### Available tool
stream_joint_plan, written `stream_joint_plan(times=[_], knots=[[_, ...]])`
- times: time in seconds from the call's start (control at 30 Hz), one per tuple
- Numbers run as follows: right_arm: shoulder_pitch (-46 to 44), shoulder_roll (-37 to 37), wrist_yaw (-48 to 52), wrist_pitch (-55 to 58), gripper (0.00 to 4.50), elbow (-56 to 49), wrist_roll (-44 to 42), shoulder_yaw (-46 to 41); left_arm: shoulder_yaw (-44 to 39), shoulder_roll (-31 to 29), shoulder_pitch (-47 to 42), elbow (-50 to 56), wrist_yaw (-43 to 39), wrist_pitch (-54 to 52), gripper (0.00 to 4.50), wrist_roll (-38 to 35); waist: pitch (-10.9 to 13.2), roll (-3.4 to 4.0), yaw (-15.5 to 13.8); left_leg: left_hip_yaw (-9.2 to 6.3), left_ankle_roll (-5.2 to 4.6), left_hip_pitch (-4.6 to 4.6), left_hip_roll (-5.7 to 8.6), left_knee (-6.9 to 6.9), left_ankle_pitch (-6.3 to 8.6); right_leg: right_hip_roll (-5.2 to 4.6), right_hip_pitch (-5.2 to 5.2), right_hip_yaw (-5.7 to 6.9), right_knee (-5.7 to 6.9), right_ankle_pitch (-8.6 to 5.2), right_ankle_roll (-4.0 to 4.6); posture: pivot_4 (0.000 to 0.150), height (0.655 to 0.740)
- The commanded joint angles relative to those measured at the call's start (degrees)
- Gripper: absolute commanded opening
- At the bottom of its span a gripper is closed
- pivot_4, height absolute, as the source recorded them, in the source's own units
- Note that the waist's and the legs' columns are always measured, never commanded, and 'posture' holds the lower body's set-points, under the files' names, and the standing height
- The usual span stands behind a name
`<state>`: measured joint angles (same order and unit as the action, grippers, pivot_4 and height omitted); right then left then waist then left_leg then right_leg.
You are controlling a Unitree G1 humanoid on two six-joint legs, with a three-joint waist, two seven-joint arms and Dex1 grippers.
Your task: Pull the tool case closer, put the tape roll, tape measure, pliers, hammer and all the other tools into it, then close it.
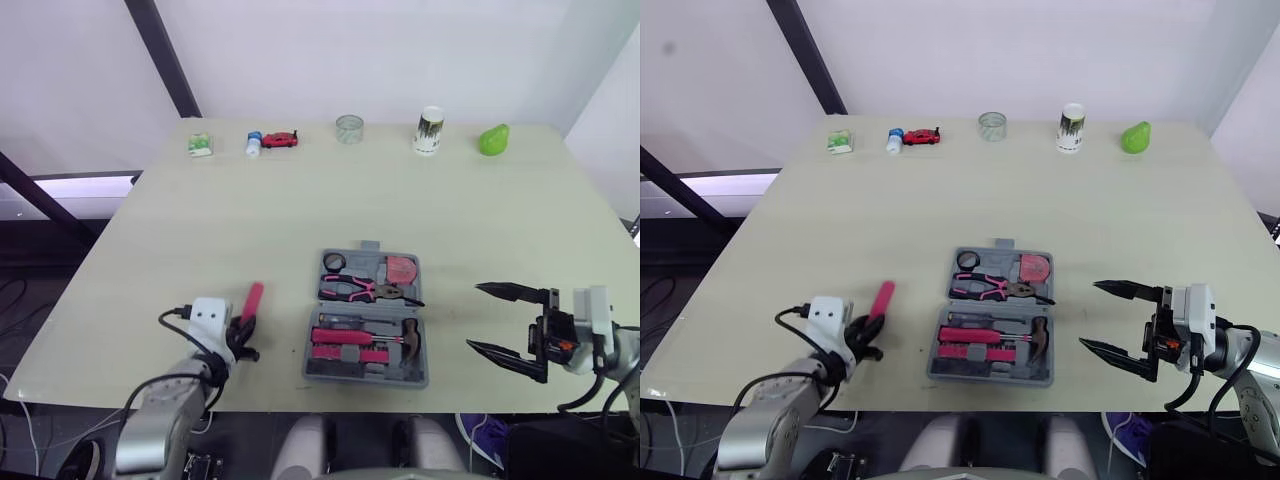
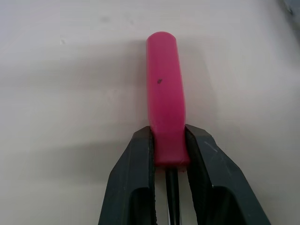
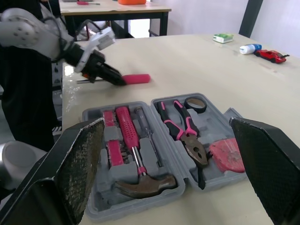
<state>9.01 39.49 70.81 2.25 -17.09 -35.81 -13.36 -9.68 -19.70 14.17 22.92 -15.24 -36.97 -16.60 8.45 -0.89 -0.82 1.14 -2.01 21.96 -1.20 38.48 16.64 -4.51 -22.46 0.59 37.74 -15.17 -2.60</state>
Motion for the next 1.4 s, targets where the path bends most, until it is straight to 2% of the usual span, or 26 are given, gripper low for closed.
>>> stream_joint_plan(times=[0.03,0.13,0.3,0.57,0.63,0.67,0.83,0.87,1.03,1.1,1.27,1.4], knots=[[-1.0,0.2,0.1,-0.1,4.5,-1.0,-0.7,-0.3,2.1,2.1,4.0,5.7,0.8,-0.8,0.43,-0.6,0.0,0.0,0.0,0.0,0.0,0.01,0.0,0.0,0.0,0.0,0.0,0.01,-0.01,0.0,0.0,0.15,0.74],[-1.6,0.2,0.3,0.2,4.5,-0.8,-0.7,0.1,4.4,2.4,6.2,7.1,0.9,0.6,0.43,1.1,0.0,0.0,-0.1,0.0,-0.01,0.02,0.0,0.0,0.01,-0.01,0.0,0.02,-0.05,-0.03,0.04,0.15,0.74],[-2.3,0.5,0.5,0.3,4.5,-0.3,-0.8,0.2,2.9,4.4,5.4,6.4,3.3,1.1,0.43,1.6,0.0,0.01,-0.1,0.0,-0.02,0.01,0.01,0.0,0.0,0.03,0.01,0.04,-0.03,-0.12,0.21,0.15,0.74],[-2.3,0.3,0.2,0.5,4.5,-0.6,-0.7,0.3,4.0,6.7,5.6,7.4,4.9,1.2,0.43,2.0,0.0,-0.01,0.0,0.0,-0.03,0.01,0.02,0.0,0.0,0.17,0.01,0.04,-0.04,-0.01,0.0,0.15,0.74],[-2.1,0.2,0.1,0.4,4.5,-0.8,-0.7,0.4,3.9,6.9,5.9,7.6,4.8,1.3,1.45,1.7,0.0,-0.01,0.0,0.0,-0.03,0.0,0.01,0.0,0.0,0.25,0.01,0.03,-0.04,-0.01,0.0,0.15,0.74],[-1.9,0.2,0.0,0.4,4.5,-0.9,-0.7,0.4,3.8,6.9,5.9,7.7,4.8,1.3,1.73,1.7,0.0,-0.02,0.0,0.0,-0.03,0.0,0.01,0.0,0.0,0.33,0.01,0.02,-0.04,-0.01,0.0,0.15,0.74],[-1.7,-0.1,-0.3,0.2,4.5,-0.9,-0.6,0.5,2.6,6.1,5.7,8.6,4.4,1.8,4.13,1.6,0.0,-0.02,0.0,0.01,-0.03,-0.01,0.01,0.0,0.0,0.45,0.01,0.01,-0.03,-0.01,0.0,0.15,0.74],[-1.7,-0.1,-0.3,0.1,4.5,-0.9,-0.5,0.5,2.4,6.1,5.6,8.9,4.3,1.7,4.49,1.5,0.0,-0.02,0.0,0.01,-0.03,-0.01,0.01,0.0,0.0,0.46,0.01,0.01,-0.02,-0.01,0.0,0.15,0.74],[-1.6,-0.4,-0.6,-0.1,4.5,-1.0,-0.2,0.8,0.9,4.8,4.2,12.9,2.9,1.4,4.49,-0.4,0.0,-0.03,-0.1,0.0,-0.03,0.0,0.01,0.02,0.0,0.47,0.01,0.01,-0.03,-0.01,0.0,0.15,0.74],[-1.6,-0.4,-0.7,-0.1,4.5,-1.0,-0.2,0.8,-0.3,2.6,3.2,13.9,1.1,0.4,4.49,-1.5,0.0,-0.03,0.0,0.0,-0.03,0.01,0.01,0.02,0.0,0.46,0.01,0.02,-0.02,-0.01,0.0,0.15,0.74],[-2.2,-0.5,-0.9,0.0,4.5,-0.8,-0.1,1.4,-2.4,-8.5,-2.7,11.3,-10.0,-0.1,4.49,-5.5,0.1,-0.02,0.0,-0.02,-0.02,-0.01,-0.01,0.02,-0.01,0.54,0.0,0.05,0.03,-0.01,0.02,0.15,0.74],[-2.7,-0.6,-0.7,-0.1,4.5,-0.4,0.0,1.8,-1.0,-22.0,-9.0,3.7,-26.1,0.3,4.49,-8.2,0.1,0.0,0.0,0.03,-0.02,-0.03,0.01,0.04,-0.01,0.63,0.0,0.15,0.05,-0.02,0.02,0.15,0.74]])
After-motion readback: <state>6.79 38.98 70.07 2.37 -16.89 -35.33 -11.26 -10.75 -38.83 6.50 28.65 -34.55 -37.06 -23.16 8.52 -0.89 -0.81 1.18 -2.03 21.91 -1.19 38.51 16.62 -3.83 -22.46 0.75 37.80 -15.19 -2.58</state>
